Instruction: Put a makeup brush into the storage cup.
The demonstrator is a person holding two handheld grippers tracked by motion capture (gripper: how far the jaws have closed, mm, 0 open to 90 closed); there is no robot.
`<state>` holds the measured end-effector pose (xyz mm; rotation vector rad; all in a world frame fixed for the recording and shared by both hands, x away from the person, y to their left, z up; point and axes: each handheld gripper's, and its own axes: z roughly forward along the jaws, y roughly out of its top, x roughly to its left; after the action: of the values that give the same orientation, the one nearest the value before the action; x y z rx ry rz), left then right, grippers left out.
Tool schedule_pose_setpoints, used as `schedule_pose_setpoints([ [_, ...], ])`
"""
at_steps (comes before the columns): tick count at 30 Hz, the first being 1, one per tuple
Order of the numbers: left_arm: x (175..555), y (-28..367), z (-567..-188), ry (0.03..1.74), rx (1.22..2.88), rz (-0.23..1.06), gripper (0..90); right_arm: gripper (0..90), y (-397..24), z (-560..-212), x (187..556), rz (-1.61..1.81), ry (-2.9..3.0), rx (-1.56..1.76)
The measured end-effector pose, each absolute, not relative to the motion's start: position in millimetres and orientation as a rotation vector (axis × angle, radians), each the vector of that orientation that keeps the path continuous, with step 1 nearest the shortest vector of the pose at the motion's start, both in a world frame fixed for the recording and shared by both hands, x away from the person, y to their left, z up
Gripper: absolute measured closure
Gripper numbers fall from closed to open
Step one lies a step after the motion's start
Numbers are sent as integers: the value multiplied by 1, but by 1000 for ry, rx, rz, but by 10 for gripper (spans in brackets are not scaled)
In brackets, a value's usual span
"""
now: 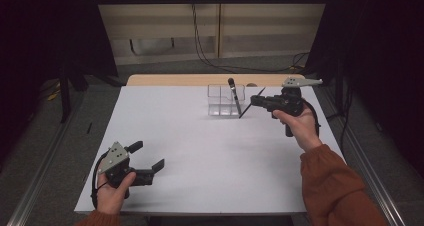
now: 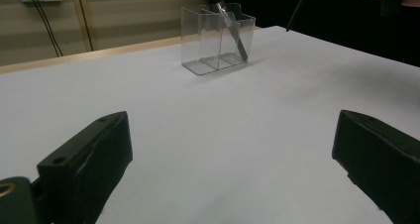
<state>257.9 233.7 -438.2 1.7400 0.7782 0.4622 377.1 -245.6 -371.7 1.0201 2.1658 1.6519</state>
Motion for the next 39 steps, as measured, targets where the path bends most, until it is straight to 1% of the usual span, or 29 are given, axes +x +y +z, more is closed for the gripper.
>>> schedule_pose_setpoints([
  [17, 257, 235, -436, 756, 1748, 467, 21, 864, -246, -356, 416, 1609, 2091, 1063],
  [22, 256, 237, -435, 752, 1756, 487, 21, 864, -243, -354, 426, 1589, 2078, 1082],
  [39, 257, 235, -437, 785, 1704, 479, 30, 863, -230, -371, 447, 1453, 2110, 1116],
])
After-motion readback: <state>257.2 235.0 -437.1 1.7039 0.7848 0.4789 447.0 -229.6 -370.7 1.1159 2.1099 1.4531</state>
